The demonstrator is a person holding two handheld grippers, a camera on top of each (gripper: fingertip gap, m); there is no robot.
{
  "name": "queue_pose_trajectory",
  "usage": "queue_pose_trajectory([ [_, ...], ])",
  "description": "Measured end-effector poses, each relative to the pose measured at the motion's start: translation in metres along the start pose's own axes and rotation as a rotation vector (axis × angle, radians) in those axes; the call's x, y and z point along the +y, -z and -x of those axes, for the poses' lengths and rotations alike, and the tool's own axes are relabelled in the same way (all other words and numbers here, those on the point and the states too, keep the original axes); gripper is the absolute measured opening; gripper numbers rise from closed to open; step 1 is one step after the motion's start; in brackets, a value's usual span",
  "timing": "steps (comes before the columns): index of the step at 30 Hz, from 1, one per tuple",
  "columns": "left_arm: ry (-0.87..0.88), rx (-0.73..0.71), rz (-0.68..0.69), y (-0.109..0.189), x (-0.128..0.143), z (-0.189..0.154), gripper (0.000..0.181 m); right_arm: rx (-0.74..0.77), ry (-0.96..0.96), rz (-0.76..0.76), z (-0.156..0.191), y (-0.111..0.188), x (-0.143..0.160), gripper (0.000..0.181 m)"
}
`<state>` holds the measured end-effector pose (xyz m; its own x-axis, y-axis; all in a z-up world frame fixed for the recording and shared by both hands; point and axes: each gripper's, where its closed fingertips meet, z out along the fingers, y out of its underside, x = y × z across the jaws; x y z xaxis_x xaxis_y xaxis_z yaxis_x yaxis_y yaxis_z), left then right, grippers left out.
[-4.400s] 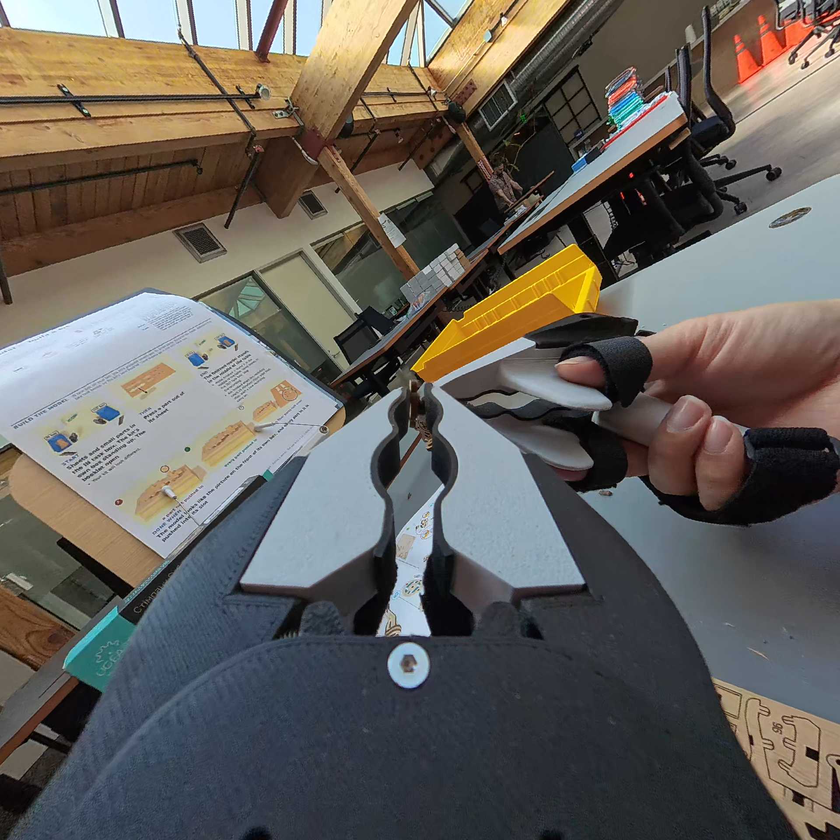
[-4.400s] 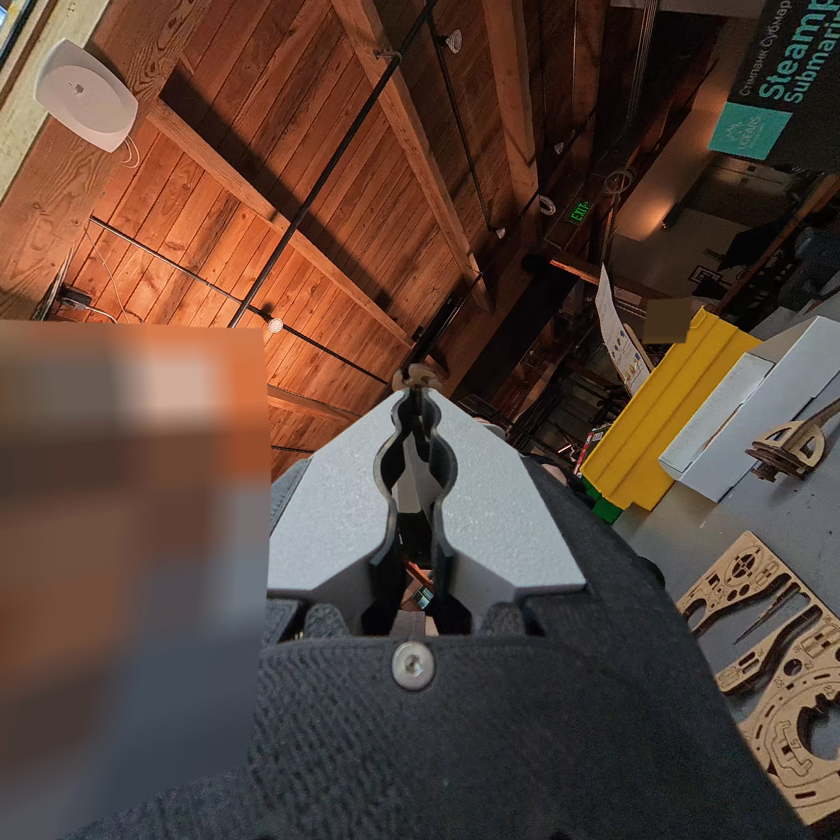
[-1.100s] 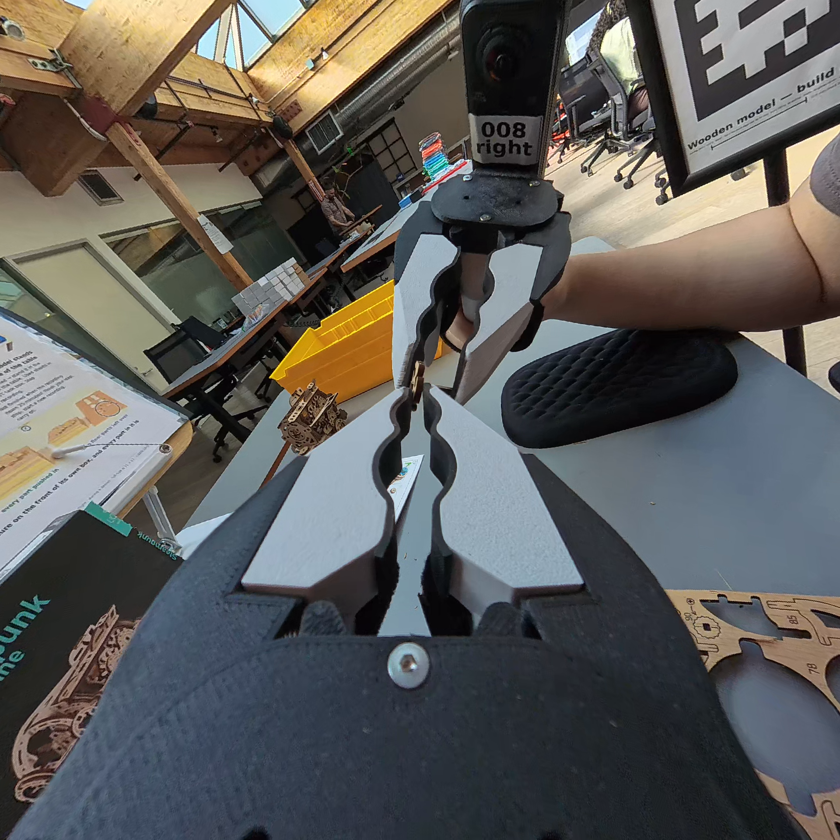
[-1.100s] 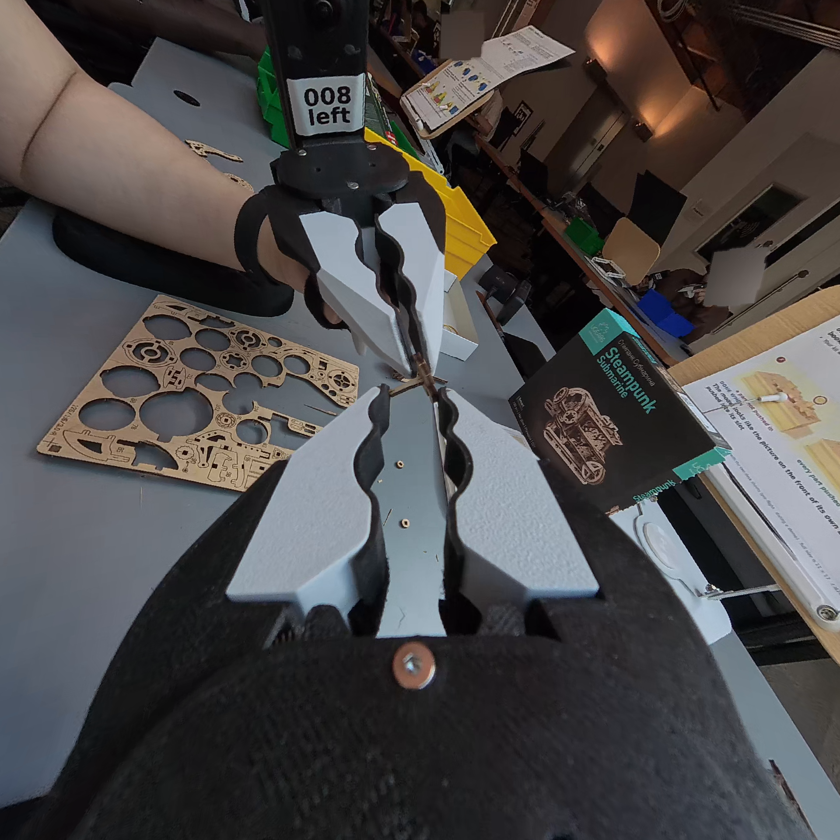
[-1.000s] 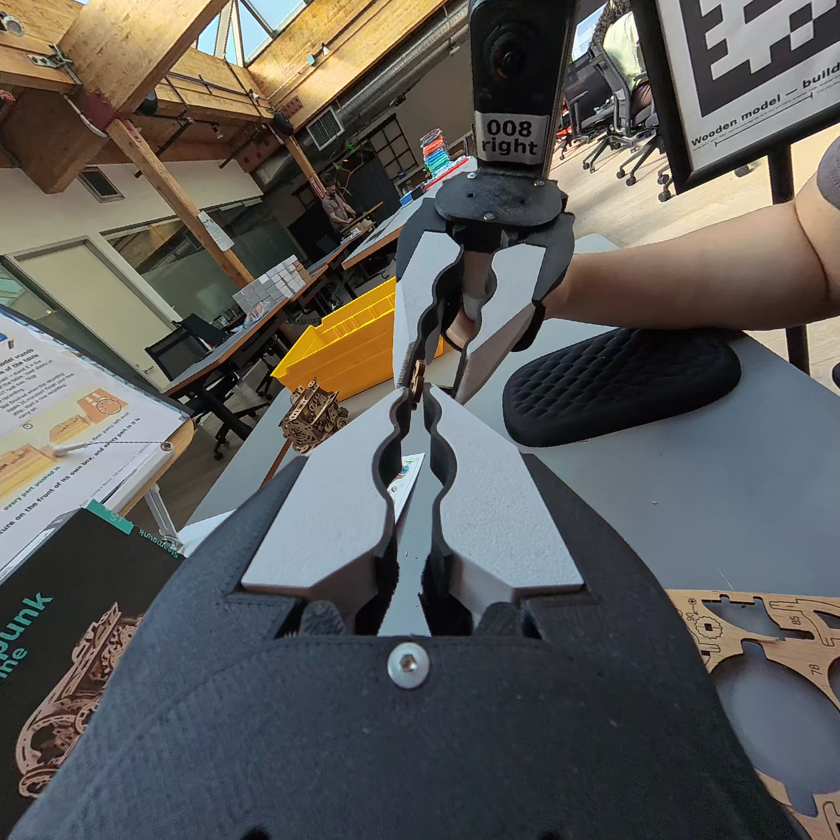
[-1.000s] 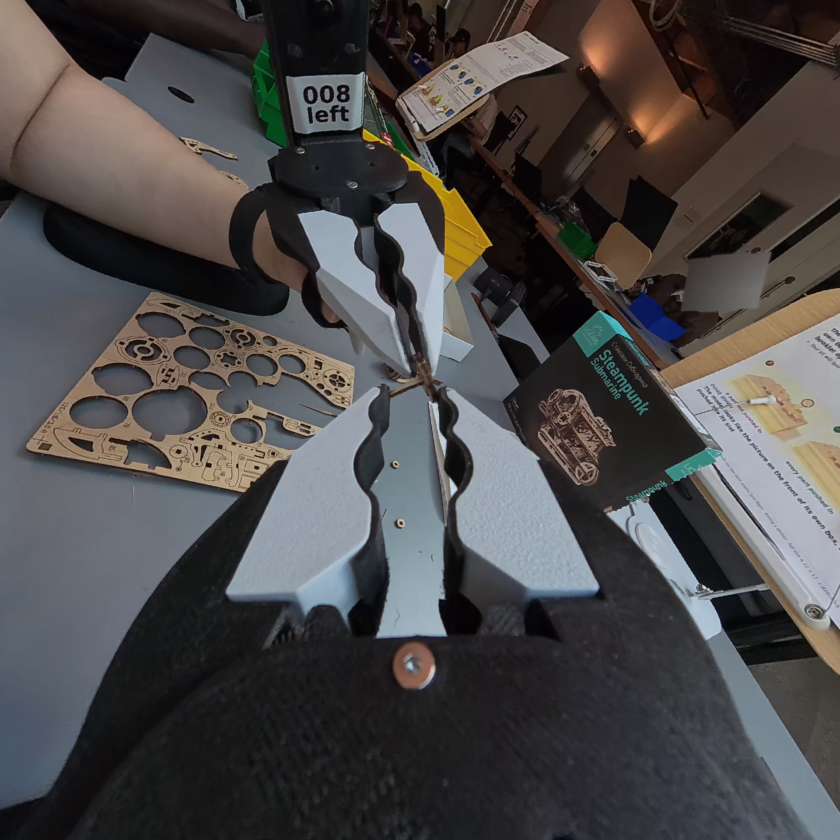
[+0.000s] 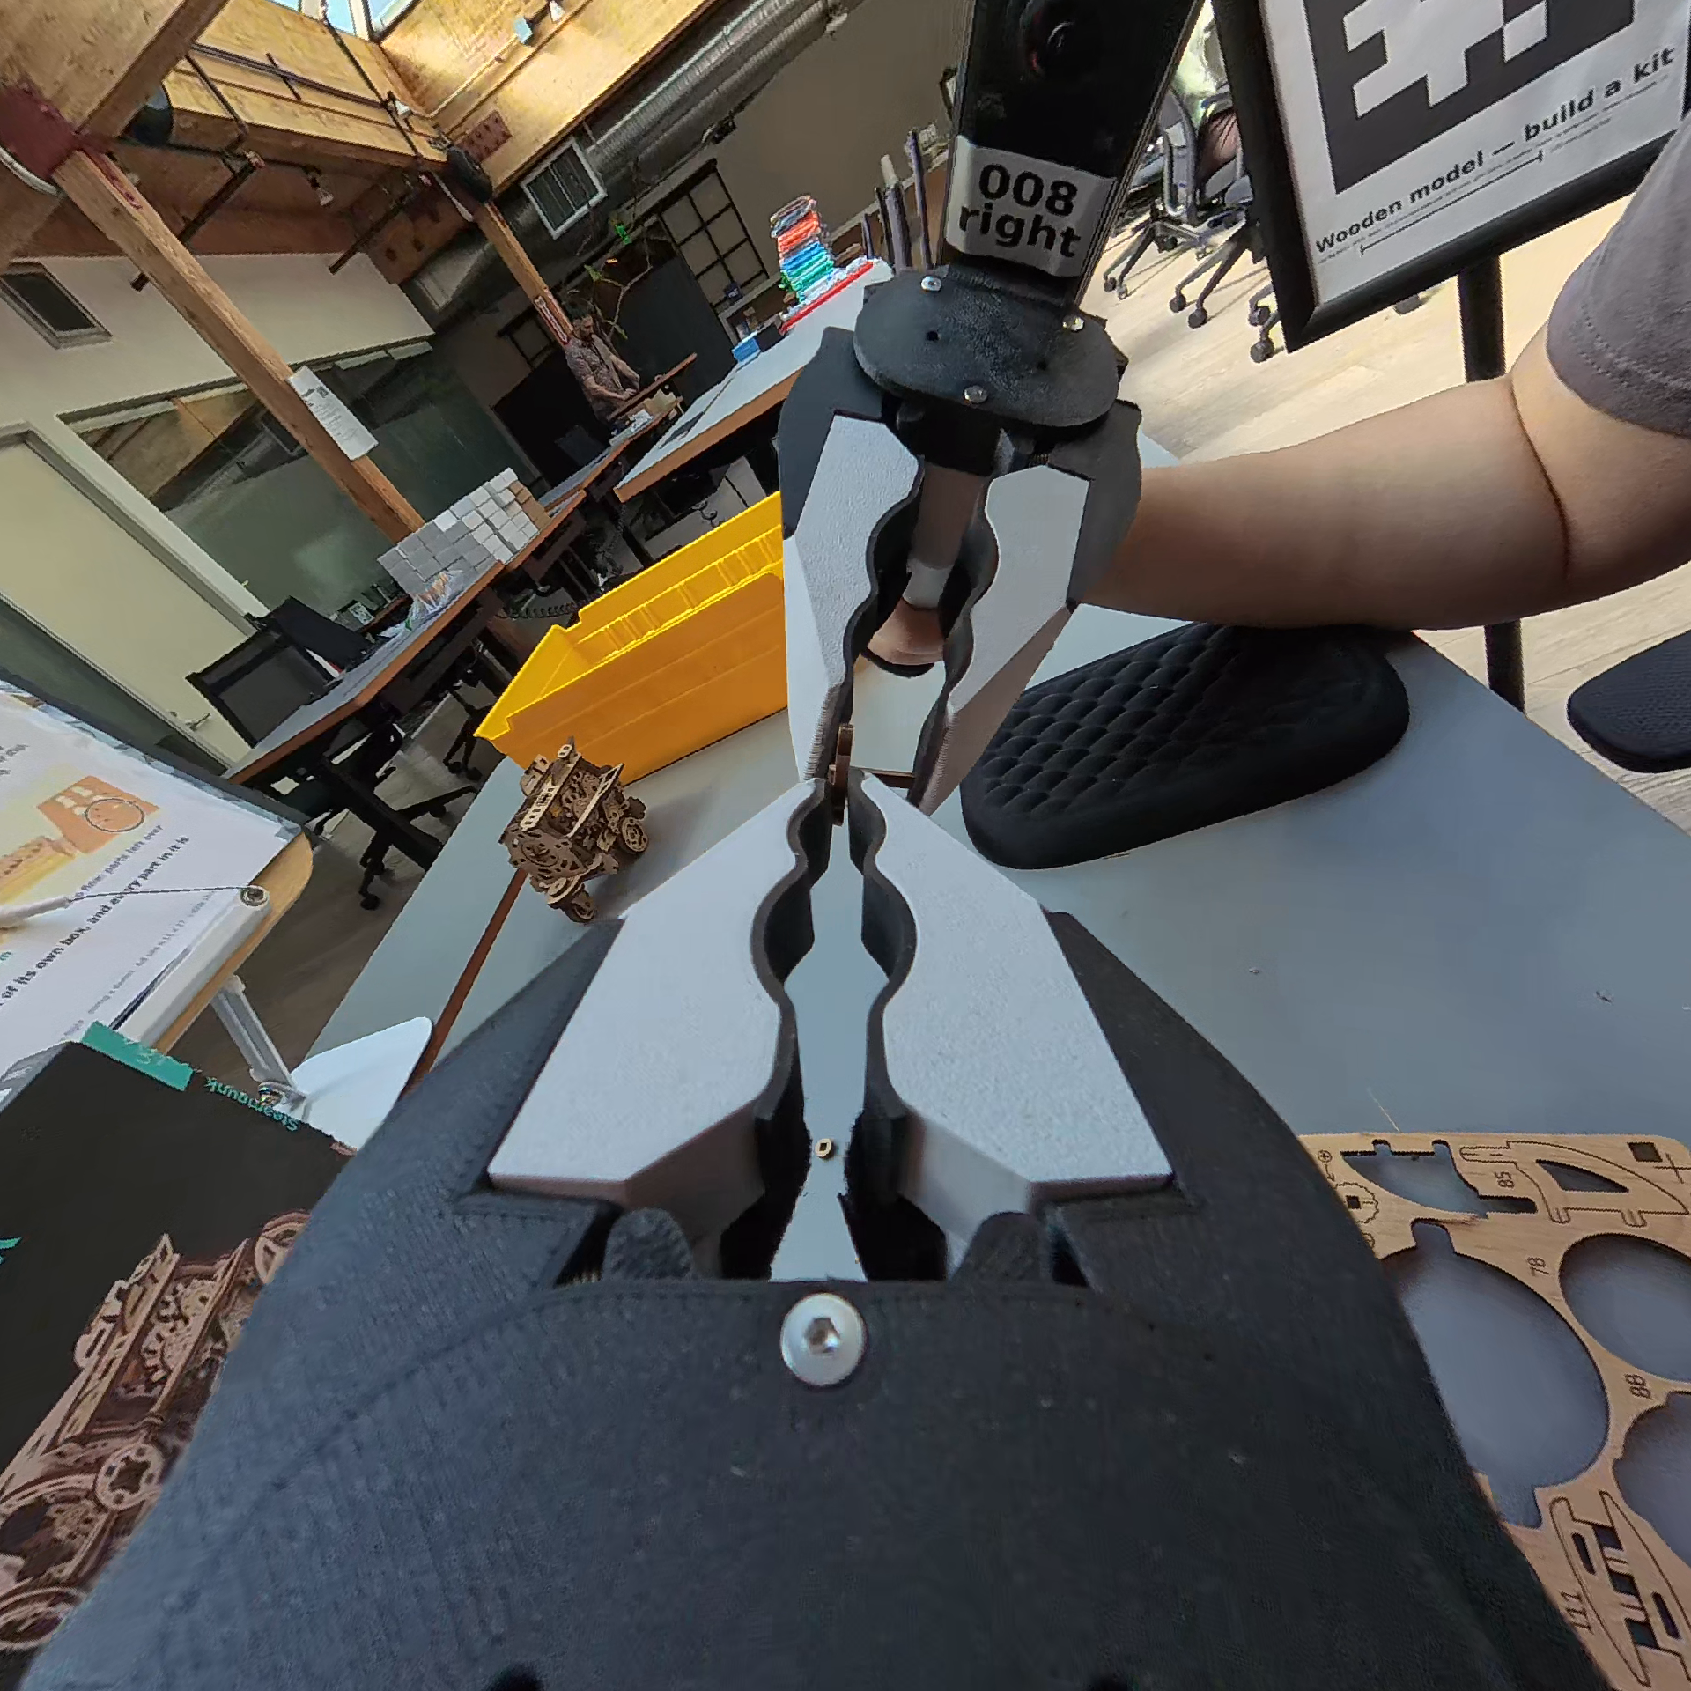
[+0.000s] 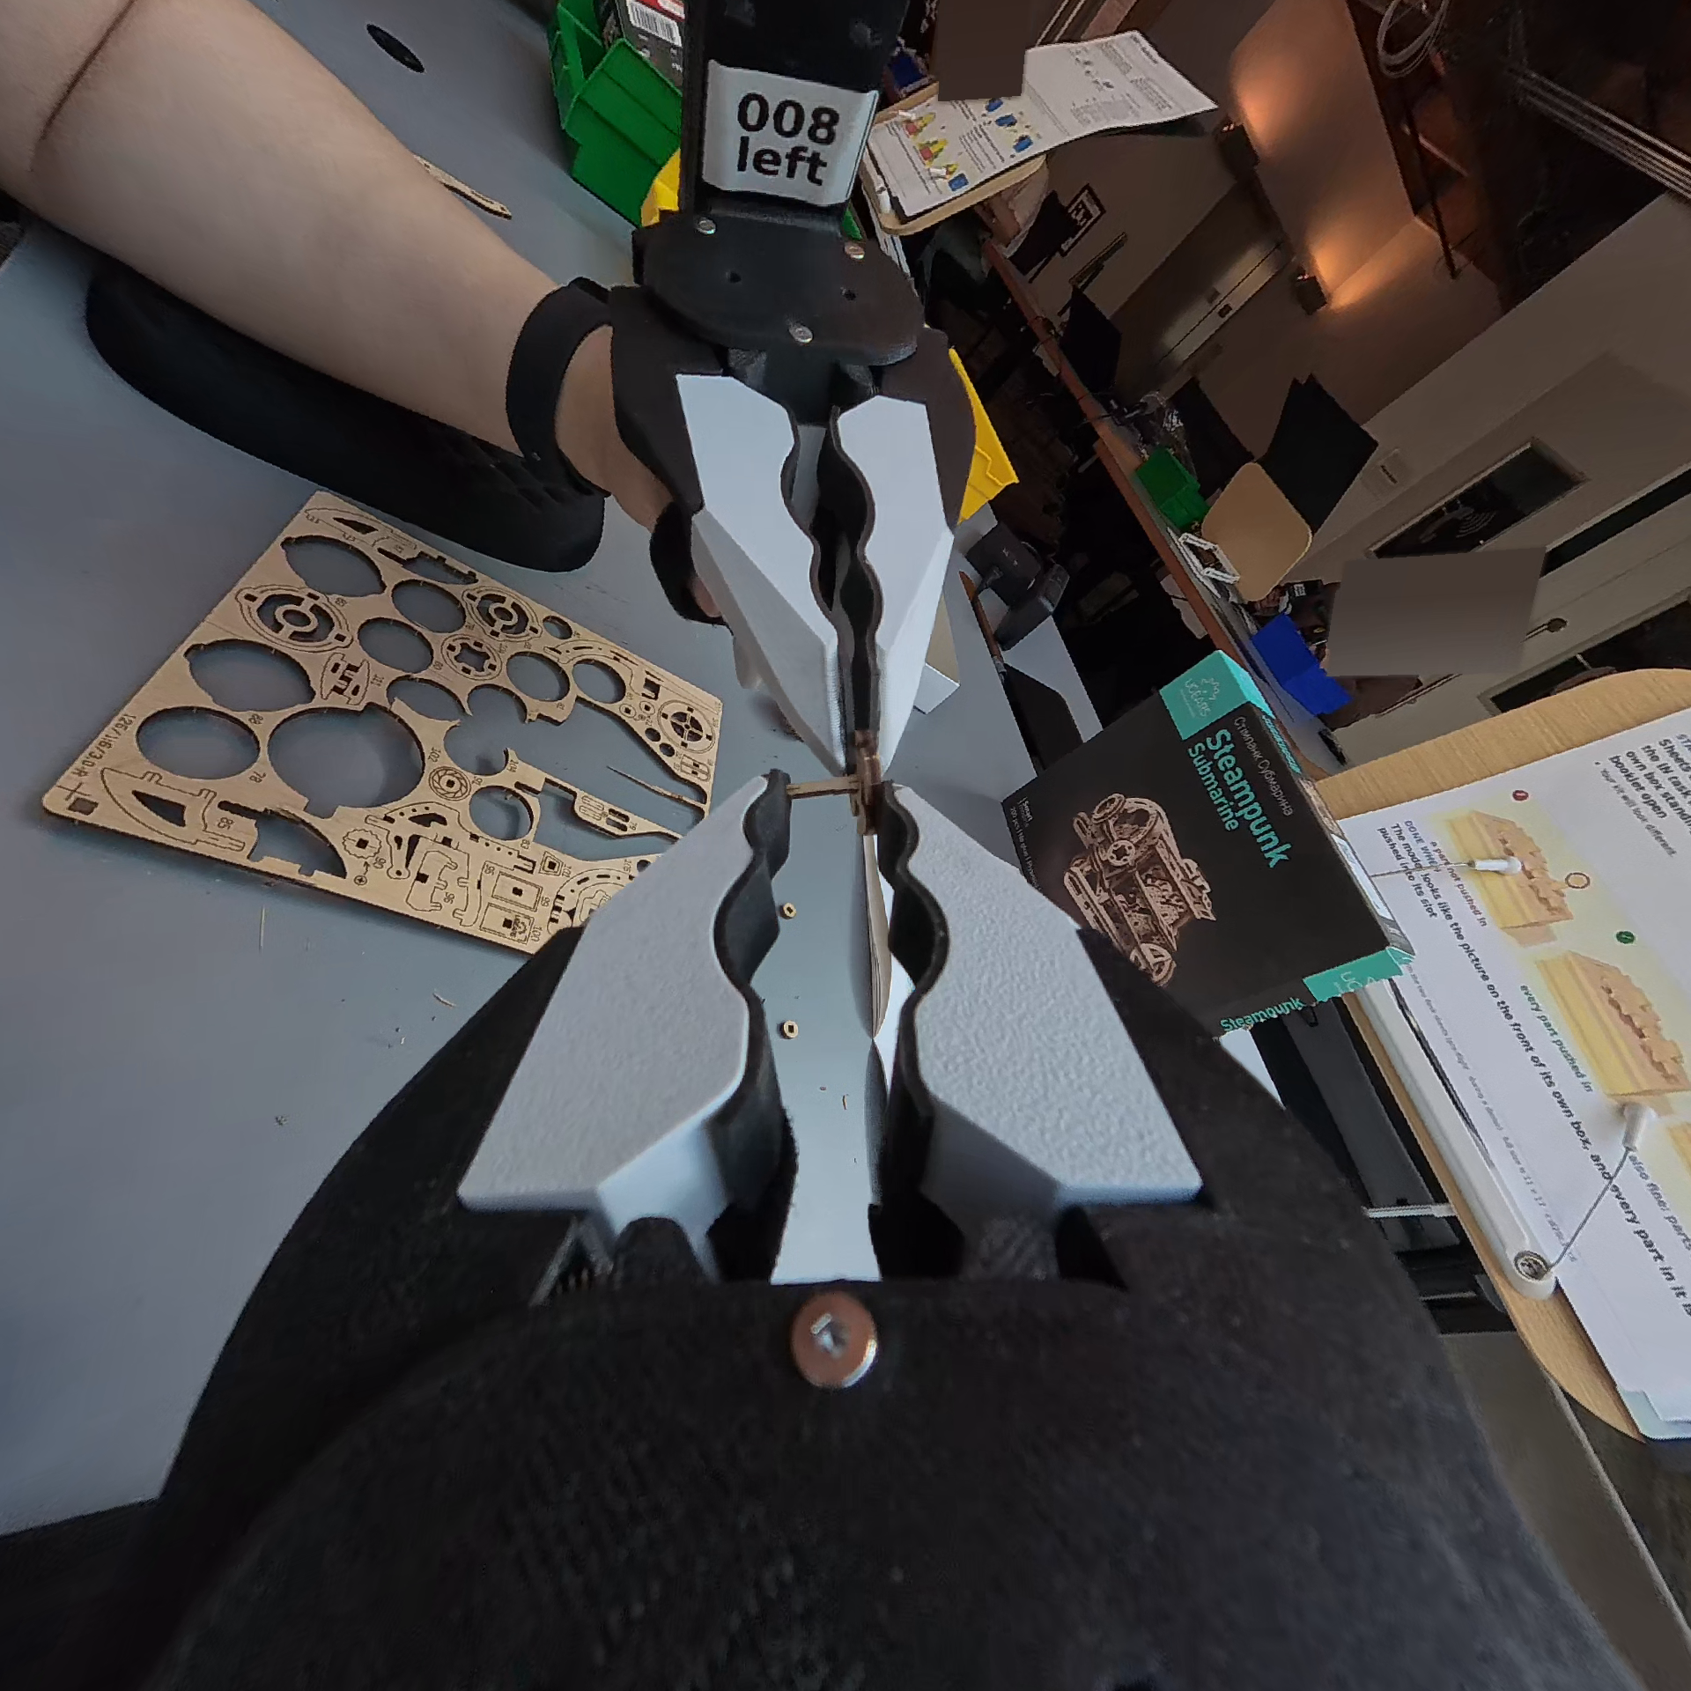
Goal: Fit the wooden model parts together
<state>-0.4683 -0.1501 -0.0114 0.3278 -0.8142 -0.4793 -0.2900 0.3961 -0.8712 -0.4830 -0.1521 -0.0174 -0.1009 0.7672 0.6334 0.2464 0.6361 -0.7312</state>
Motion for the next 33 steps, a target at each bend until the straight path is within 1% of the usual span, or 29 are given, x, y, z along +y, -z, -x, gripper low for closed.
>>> queue_pose_trajectory([
  [3, 0.003, -0.002, -0.003, 0.000, 0.000, 0.000, 0.001, -0.012, -0.027, 0.000, 0.000, 0.000, 0.001, 0.018],
  [9, -0.120, -0.080, 0.032, -0.002, 0.001, 0.003, 0.001, -0.019, -0.085, 0.002, -0.002, 0.000, 0.003, 0.018],
  [13, -0.137, -0.093, 0.036, -0.002, 0.000, 0.003, 0.001, -0.037, -0.121, -0.011, -0.002, 0.001, 0.002, 0.018],
  [15, -0.112, -0.070, 0.028, -0.001, -0.001, 0.002, 0.001, -0.043, -0.113, -0.018, -0.001, 0.001, 0.001, 0.019],
  [18, 0.053, 0.002, -0.037, 0.001, -0.006, 0.001, 0.002, -0.015, -0.079, -0.046, -0.002, 0.002, -0.003, 0.019],
  [20, 0.102, 0.020, -0.072, 0.003, -0.011, 0.002, 0.008, -0.002, -0.086, -0.029, -0.004, 0.001, 0.000, 0.019],
  [22, 0.066, 0.003, -0.069, 0.002, -0.012, 0.001, 0.012, -0.009, -0.107, -0.044, -0.004, 0.002, -0.001, 0.019],
  [25, 0.016, -0.018, -0.051, -0.002, -0.010, -0.002, 0.013, 0.000, -0.101, -0.046, -0.005, 0.003, -0.001, 0.019],
  [33, 0.004, -0.022, -0.047, 0.000, -0.011, 0.000, 0.012, 0.039, -0.054, -0.074, -0.006, 0.004, -0.007, 0.019],
])
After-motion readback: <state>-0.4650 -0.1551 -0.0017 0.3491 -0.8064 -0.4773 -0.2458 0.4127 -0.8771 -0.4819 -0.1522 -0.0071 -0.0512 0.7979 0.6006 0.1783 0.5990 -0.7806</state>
